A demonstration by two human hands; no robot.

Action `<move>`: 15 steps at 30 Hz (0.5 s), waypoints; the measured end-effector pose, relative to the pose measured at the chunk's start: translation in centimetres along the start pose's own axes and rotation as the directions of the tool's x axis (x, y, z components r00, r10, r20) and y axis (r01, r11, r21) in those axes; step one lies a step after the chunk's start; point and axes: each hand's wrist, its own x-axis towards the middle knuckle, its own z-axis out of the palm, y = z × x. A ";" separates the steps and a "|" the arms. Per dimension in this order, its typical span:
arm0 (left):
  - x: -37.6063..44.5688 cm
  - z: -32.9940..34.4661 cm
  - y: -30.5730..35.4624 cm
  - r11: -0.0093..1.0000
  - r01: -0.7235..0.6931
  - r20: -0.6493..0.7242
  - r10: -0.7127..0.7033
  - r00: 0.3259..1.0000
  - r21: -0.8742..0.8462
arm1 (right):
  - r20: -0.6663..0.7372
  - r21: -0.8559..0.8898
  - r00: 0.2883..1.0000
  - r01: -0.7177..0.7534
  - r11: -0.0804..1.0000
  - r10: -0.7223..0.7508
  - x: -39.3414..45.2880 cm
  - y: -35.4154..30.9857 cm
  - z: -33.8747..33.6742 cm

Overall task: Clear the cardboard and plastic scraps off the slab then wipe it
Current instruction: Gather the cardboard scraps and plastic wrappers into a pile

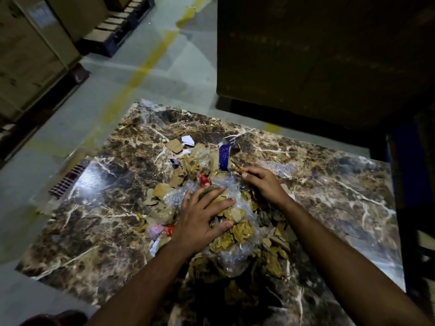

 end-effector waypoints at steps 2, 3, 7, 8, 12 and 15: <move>-0.1 -0.1 0.1 1.000 0.008 0.021 -0.008 1.000 -0.004 | 0.002 -0.001 0.999 0.040 0.999 -0.040 -1.0 -0.6 0.6; -0.2 -0.1 0.1 1.000 0.017 0.031 -0.017 0.999 -0.009 | 0.000 -0.012 0.999 0.055 0.998 -0.055 -1.4 -0.9 0.9; -0.4 -0.3 0.3 1.000 0.025 0.048 -0.025 0.999 0.002 | 0.000 -0.203 0.996 0.084 0.976 -0.085 -3.9 -0.3 2.8; -0.3 -0.3 0.3 1.000 0.018 0.053 -0.019 0.998 0.016 | 0.019 -0.282 0.996 0.092 0.955 -0.090 -4.4 0.2 3.2; -0.2 -0.8 0.7 0.996 0.002 0.080 -0.010 0.997 0.090 | 0.066 -0.419 0.996 0.075 0.905 -0.052 -5.0 0.6 3.0; -0.2 -1.1 1.0 0.990 -0.006 0.097 -0.008 0.995 0.144 | -0.016 -0.407 1.000 -0.001 0.914 -0.006 -4.7 -0.8 1.5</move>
